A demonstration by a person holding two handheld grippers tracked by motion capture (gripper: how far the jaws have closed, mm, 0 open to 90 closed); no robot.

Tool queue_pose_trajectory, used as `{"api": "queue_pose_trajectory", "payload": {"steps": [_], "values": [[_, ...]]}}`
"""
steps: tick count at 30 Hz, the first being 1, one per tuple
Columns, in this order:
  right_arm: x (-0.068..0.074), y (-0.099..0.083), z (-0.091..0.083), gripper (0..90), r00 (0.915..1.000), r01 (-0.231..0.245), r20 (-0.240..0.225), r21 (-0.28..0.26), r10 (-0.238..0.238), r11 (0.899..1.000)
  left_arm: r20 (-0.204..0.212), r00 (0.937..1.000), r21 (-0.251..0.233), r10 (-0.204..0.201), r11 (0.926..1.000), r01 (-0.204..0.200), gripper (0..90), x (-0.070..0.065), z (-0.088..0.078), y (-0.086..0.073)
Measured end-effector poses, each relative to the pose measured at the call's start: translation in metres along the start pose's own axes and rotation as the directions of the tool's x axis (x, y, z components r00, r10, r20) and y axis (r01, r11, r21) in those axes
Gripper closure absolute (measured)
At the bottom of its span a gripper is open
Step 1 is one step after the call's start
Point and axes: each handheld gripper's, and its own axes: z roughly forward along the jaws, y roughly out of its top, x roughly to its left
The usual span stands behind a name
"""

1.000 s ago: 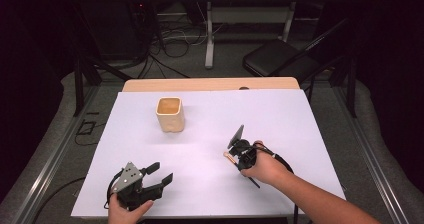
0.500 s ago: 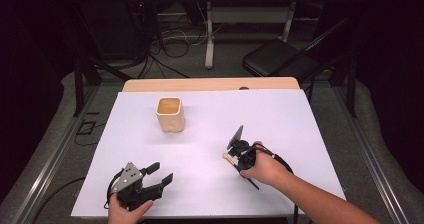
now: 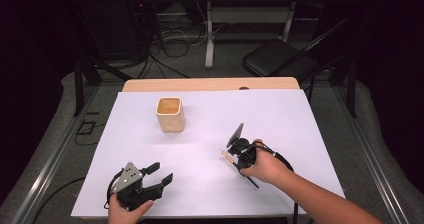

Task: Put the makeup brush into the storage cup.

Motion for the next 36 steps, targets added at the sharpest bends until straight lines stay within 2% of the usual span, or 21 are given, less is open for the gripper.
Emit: {"api": "queue_pose_trajectory", "payload": {"steps": [3,4,5,6,7,9,10,12,13,17,18,21,25,26,27,31,33,36], "values": [[0.0,0.0,-0.002,83.8,0.9999,0.007,-0.009,-0.01,-0.007,1.0,0.0,1.0,0.0,0.0,1.0,0.0,37.1,0.0,0.0,0.0],[0.0,0.001,-0.004,83.8,0.9999,0.012,-0.001,0.006,-0.012,1.0,0.0,1.0,-0.002,-0.003,1.0,0.003,37.1,0.0,0.0,0.0],[0.0,0.001,-0.005,83.8,0.9997,0.023,0.005,-0.007,-0.023,1.0,0.0,1.0,-0.002,-0.004,1.0,0.004,37.1,0.0,0.0,0.0],[0.0,0.0,-0.005,83.8,0.9999,0.011,-0.009,-0.021,-0.011,1.0,0.0,1.0,0.0,0.0,1.0,0.0,37.1,0.0,0.0,0.0],[0.0,0.001,-0.007,83.8,0.9998,0.018,-0.007,0.004,-0.018,1.0,0.0,1.0,-0.001,-0.003,1.0,0.003,37.1,0.0,0.0,0.0],[0.0,0.001,-0.009,83.8,0.9998,0.019,-0.008,0.003,-0.019,1.0,-0.001,1.0,0.001,0.0,1.0,0.0,37.2,0.0,0.0,0.0],[0.001,0.001,-0.008,83.8,0.9999,0.012,-0.007,-0.021,-0.013,1.0,-0.001,1.0,-0.002,-0.003,1.0,0.003,37.2,0.0,0.0,0.0],[0.0,0.001,-0.008,83.8,0.9998,0.017,-0.012,-0.029,-0.017,0.999,-0.001,1.0,-0.002,-0.003,1.0,0.003,37.2,0.0,0.0,0.0],[0.0,0.002,-0.011,83.8,0.9998,0.019,-0.008,-0.002,-0.019,1.0,-0.001,1.0,-0.001,-0.003,1.0,0.003,37.2,0.0,0.0,0.0],[0.001,0.002,-0.013,83.8,0.9998,0.019,-0.005,-0.039,-0.019,0.999,-0.001,1.0,-0.001,-0.003,1.0,0.003,37.2,0.0,0.0,0.0],[0.001,0.002,-0.015,83.8,0.9997,0.023,-0.004,-0.022,-0.023,0.999,-0.001,1.0,0.0,-0.003,1.0,0.003,37.2,0.0,0.0,0.0],[0.001,0.003,-0.018,83.8,0.9996,0.029,-0.004,-0.028,-0.029,0.999,-0.002,1.0,0.0,-0.003,1.0,0.003,37.2,0.0,0.0,0.0],[0.001,0.005,-0.023,83.9,0.9988,0.048,-0.008,-0.009,-0.048,0.999,-0.004,1.0,0.003,-0.002,1.0,0.002,37.2,0.0,0.0,0.0],[0.001,0.005,-0.023,83.8,0.9988,0.048,-0.009,-0.014,-0.048,0.999,-0.004,1.0,0.004,-0.002,1.0,0.002,37.2,0.0,0.0,0.0],[0.002,0.005,-0.021,83.8,0.9989,0.045,-0.012,-0.053,-0.046,0.998,-0.004,1.0,0.002,-0.002,1.0,0.002,37.2,0.0,0.001,0.0],[0.003,0.008,-0.026,83.8,0.9979,0.063,-0.011,-0.035,-0.063,0.997,-0.004,1.0,0.002,-0.002,1.0,0.002,37.2,0.0,0.001,0.0],[0.004,0.008,-0.026,83.8,0.9976,0.068,-0.009,-0.066,-0.069,0.995,-0.004,1.0,0.003,-0.002,1.0,0.002,37.2,0.0,0.001,0.0],[0.006,0.011,-0.031,83.8,0.9967,0.079,-0.012,-0.055,-0.08,0.995,-0.003,1.0,0.006,0.0,1.0,0.0,37.2,0.0,0.001,0.0]]}}
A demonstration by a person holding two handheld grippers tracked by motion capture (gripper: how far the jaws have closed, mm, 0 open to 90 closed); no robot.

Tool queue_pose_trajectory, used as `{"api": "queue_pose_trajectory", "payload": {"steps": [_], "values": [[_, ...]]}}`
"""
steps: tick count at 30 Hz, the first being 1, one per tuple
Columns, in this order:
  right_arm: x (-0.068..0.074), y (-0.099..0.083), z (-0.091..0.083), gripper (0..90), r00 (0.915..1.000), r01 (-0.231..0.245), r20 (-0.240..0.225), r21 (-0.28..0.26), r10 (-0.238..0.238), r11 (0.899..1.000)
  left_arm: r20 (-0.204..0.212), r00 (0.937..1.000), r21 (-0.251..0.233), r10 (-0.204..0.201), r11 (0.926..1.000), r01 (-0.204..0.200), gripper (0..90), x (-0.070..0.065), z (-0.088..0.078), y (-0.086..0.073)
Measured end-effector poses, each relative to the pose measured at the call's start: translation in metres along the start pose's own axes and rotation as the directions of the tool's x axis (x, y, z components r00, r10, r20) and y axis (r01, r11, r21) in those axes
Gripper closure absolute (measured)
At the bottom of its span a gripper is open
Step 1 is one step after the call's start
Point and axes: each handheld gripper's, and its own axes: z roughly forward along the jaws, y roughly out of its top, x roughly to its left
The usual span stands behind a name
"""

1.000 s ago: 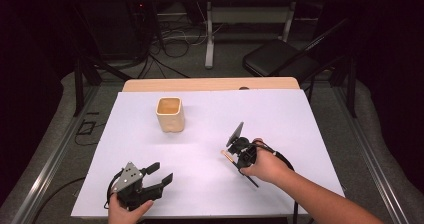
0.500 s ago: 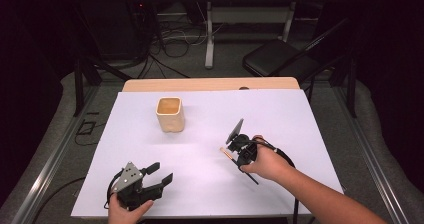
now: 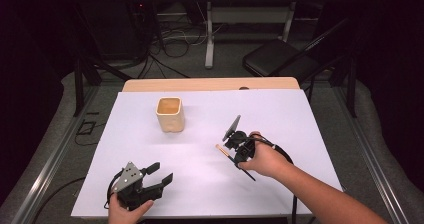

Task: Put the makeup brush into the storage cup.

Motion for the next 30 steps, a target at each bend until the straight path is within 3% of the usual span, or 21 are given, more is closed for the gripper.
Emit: {"api": "queue_pose_trajectory", "payload": {"steps": [4,6,12,17,22,30], "values": [[0.0,0.003,0.0,83.8,0.9997,0.012,-0.019,-0.042,-0.012,0.999,0.003,1.0,0.0,-0.001,1.0,0.001,37.2,0.0,0.0,0.0],[0.0,0.004,-0.001,83.8,0.9997,0.021,-0.013,-0.03,-0.022,0.999,0.003,1.0,0.0,-0.002,1.0,0.002,37.2,0.0,0.0,0.0],[0.0,0.009,-0.003,83.8,0.9987,0.05,-0.009,-0.069,-0.051,0.996,0.004,1.0,0.0,-0.002,1.0,0.002,37.2,0.0,0.001,0.0],[-0.001,0.012,-0.007,83.9,0.9969,0.077,-0.006,-0.147,-0.079,0.986,0.004,1.0,0.0,-0.002,1.0,0.002,37.2,0.0,0.001,0.0],[-0.001,0.013,-0.012,83.9,0.9942,0.104,-0.01,-0.178,-0.107,0.979,0.006,1.0,0.003,-0.004,1.0,0.004,37.2,0.001,0.001,0.0],[-0.003,0.014,-0.016,83.9,0.9945,0.091,-0.026,-0.245,-0.101,0.965,0.001,1.0,0.011,-0.008,0.9999,0.008,37.2,0.002,0.003,-0.001]]}}
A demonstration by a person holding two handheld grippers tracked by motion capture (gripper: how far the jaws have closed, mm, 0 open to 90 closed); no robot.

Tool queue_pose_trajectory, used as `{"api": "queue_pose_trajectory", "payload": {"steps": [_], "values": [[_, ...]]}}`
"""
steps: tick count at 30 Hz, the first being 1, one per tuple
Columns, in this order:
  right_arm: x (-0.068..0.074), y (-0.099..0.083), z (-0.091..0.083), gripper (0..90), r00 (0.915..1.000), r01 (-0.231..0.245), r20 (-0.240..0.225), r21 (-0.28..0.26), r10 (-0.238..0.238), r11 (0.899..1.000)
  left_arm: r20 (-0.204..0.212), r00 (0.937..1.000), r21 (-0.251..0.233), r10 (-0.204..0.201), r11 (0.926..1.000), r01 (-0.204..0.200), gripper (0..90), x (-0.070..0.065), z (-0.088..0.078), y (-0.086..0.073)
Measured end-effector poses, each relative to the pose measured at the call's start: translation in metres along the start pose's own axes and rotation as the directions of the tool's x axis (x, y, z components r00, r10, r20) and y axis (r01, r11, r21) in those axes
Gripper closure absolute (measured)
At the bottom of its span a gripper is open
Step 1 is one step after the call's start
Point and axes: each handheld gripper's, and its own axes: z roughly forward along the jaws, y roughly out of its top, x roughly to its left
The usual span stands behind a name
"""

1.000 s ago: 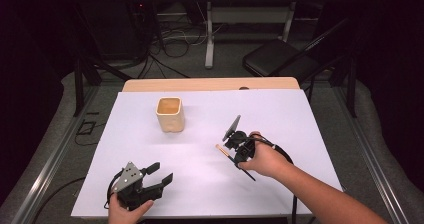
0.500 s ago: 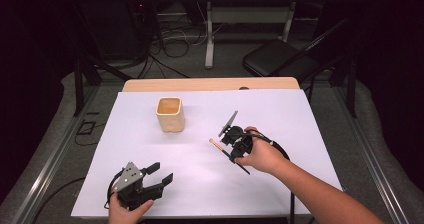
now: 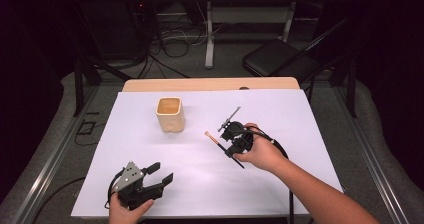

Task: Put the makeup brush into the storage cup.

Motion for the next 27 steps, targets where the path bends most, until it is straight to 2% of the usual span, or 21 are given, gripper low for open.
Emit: {"api": "queue_pose_trajectory", "payload": {"steps": [6,10,15,19,23,27], "values": [[-0.001,0.0,-0.006,83.9,0.9999,0.011,-0.004,-0.076,-0.011,0.997,-0.004,1.0,0.003,-0.004,1.0,0.004,37.2,0.001,0.001,0.0],[0.0,-0.002,-0.009,83.9,0.9997,0.02,-0.011,-0.141,-0.022,0.99,-0.01,0.9999,0.002,-0.009,1.0,0.009,37.2,0.001,0.001,-0.001],[0.003,-0.004,-0.013,83.9,0.9994,0.028,-0.017,-0.182,-0.031,0.983,-0.017,0.9997,0.003,-0.019,0.9998,0.019,37.2,0.002,0.002,-0.002],[0.002,-0.005,-0.018,83.9,0.9988,0.009,-0.045,-0.229,-0.02,0.973,-0.022,0.9995,0.008,-0.023,0.9997,0.023,37.2,0.002,0.002,-0.002],[0.001,-0.007,-0.019,83.9,0.9985,-0.001,-0.053,-0.256,-0.013,0.967,-0.015,0.9992,-0.004,-0.038,0.9993,0.038,37.2,0.003,0.002,0.0],[0.001,-0.008,-0.021,83.9,0.9981,0.003,-0.059,-0.263,-0.019,0.965,-0.005,0.9985,-0.013,-0.055,0.9984,0.055,37.2,0.003,0.001,0.005]]}}
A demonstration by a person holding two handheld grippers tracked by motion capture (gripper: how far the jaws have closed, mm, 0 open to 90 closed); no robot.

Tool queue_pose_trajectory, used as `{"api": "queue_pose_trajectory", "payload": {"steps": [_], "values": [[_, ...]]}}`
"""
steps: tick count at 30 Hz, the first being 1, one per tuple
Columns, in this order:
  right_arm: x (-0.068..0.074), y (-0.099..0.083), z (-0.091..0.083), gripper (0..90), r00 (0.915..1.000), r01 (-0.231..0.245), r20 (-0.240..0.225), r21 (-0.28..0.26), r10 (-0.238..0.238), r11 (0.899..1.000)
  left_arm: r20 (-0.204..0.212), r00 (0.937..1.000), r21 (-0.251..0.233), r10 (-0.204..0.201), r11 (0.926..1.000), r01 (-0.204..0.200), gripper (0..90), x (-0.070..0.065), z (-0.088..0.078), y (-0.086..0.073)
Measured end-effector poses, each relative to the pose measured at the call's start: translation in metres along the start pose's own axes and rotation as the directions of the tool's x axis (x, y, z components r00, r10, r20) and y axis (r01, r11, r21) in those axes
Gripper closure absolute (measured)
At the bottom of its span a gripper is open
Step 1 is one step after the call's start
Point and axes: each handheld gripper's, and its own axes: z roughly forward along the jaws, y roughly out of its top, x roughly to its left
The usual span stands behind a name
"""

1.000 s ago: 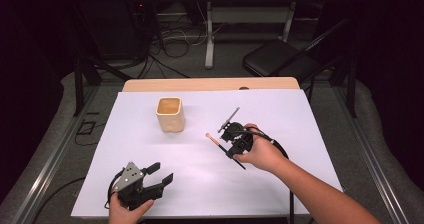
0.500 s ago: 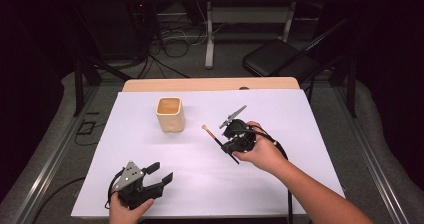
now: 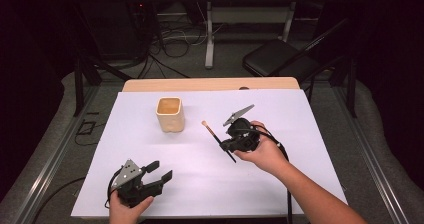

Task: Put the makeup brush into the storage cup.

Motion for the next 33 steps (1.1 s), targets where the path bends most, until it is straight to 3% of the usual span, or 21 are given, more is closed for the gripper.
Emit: {"api": "queue_pose_trajectory", "payload": {"steps": [14,21,33], "values": [[0.001,0.002,-0.002,83.9,0.9998,0.016,-0.014,-0.028,-0.016,0.999,0.063,0.9977,0.1,0.025,0.9945,-0.031,39.2,0.0,0.015,0.027],[0.002,0.001,-0.003,83.9,0.9997,0.015,-0.017,-0.028,-0.016,0.999,0.071,0.9974,0.144,-0.007,0.9896,-0.004,39.6,0.007,0.021,0.039],[0.0,0.003,-0.004,83.9,0.9998,0.014,-0.015,-0.031,-0.015,0.999,0.076,0.9971,0.199,-0.004,0.9799,-0.011,39.6,0.012,0.028,0.055]]}}
